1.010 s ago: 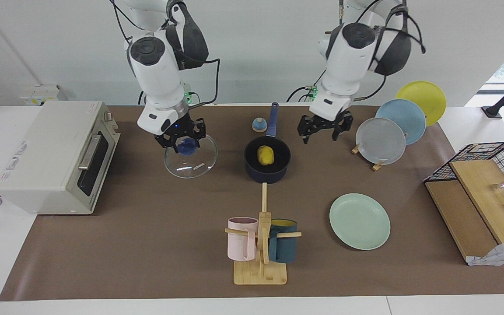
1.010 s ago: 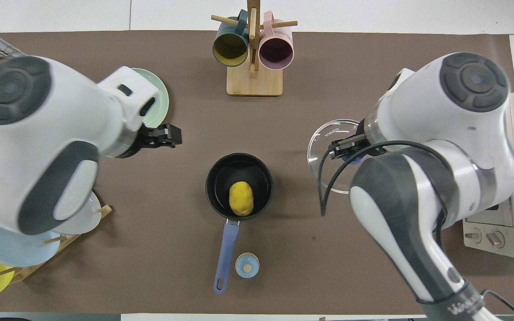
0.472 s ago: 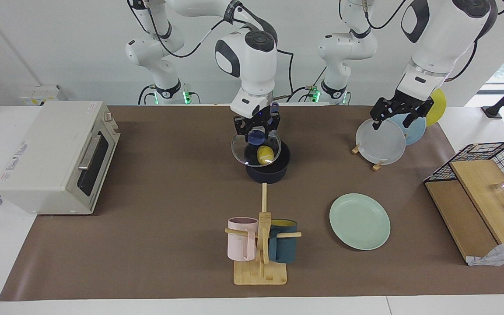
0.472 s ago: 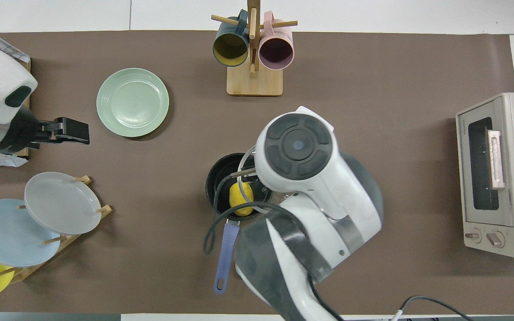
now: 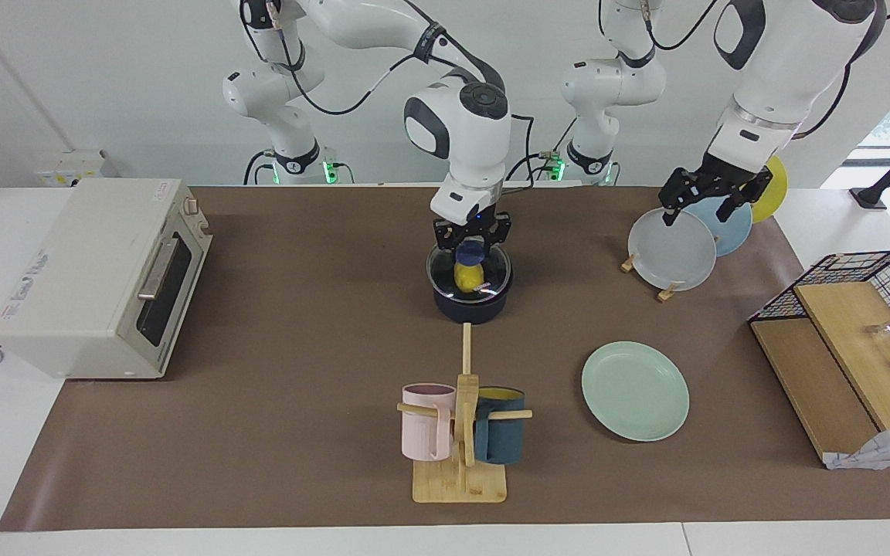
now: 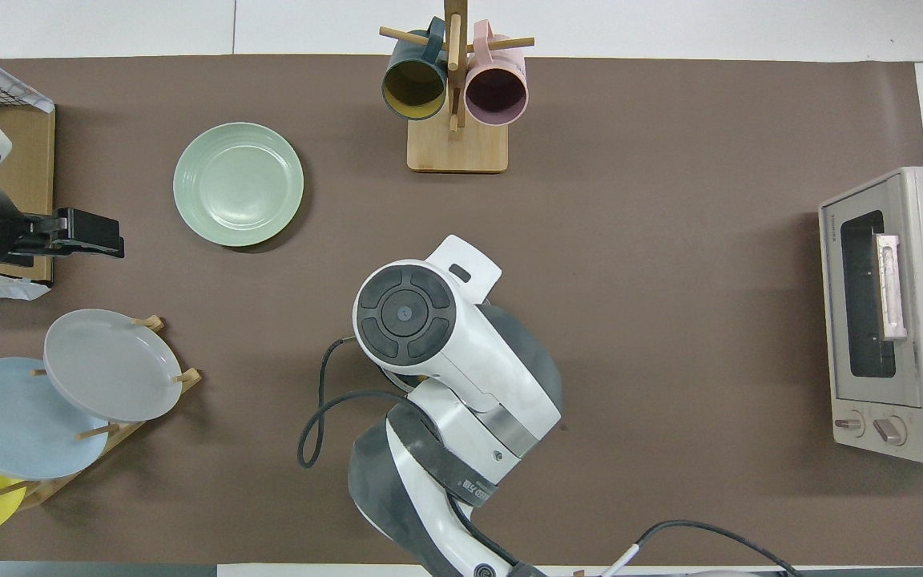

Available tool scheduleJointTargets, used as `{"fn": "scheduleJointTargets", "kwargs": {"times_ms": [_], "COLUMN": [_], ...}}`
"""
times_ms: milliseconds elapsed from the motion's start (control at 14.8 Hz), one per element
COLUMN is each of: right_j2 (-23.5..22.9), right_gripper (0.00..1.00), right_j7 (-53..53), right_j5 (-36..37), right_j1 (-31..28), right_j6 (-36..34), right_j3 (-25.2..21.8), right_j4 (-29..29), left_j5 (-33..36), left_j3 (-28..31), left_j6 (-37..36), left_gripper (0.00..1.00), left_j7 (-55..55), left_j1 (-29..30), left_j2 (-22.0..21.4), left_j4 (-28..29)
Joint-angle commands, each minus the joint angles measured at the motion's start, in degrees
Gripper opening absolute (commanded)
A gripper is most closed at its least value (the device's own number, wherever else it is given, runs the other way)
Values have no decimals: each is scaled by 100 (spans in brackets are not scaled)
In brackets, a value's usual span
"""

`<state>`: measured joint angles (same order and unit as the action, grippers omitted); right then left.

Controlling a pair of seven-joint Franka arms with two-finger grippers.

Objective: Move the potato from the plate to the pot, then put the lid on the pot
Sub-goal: 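Lower the glass lid onto the saucepan with the right gripper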

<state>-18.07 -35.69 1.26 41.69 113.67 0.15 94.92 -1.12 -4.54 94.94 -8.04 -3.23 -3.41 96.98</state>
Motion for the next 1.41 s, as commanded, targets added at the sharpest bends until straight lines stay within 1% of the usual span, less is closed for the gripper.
{"fn": "scheduleJointTargets", "kwargs": {"times_ms": [0,135,269,337,606,808,1280,1347], "right_j2": [40,40,5,-39,-22,5,14,31], "right_gripper": [0,0,0,0,0,0,0,0], "right_j7": [-122,-149,-184,-184,-193,-193,-193,-193], "right_j5": [94,94,120,224,243,287,551,551], "right_j1": [41,41,171,199,199,199,208,208], "right_j6": [50,58,137,155,181,383,524,594], "right_j3": [-24,-24,-24,-24,-24,-24,-24,-24], "right_j4": [26,35,44,44,131,272,343,421], "left_j5": [33,24,24,24,6,6,6,15], "left_j3": [-47,-65,-47,-65,-100,-100,-100,-100], "left_j6": [-239,-431,-546,-521,-494,-494,-441,-441], "left_gripper": [100,100,100,100,100,100,100,100], "left_j7": [74,74,74,74,83,65,65,74], "left_j1": [77,50,42,42,86,59,86,85], "left_j2": [129,182,253,244,209,191,183,183], "left_j4": [-188,-450,-557,-557,-531,-513,-478,-478]}}
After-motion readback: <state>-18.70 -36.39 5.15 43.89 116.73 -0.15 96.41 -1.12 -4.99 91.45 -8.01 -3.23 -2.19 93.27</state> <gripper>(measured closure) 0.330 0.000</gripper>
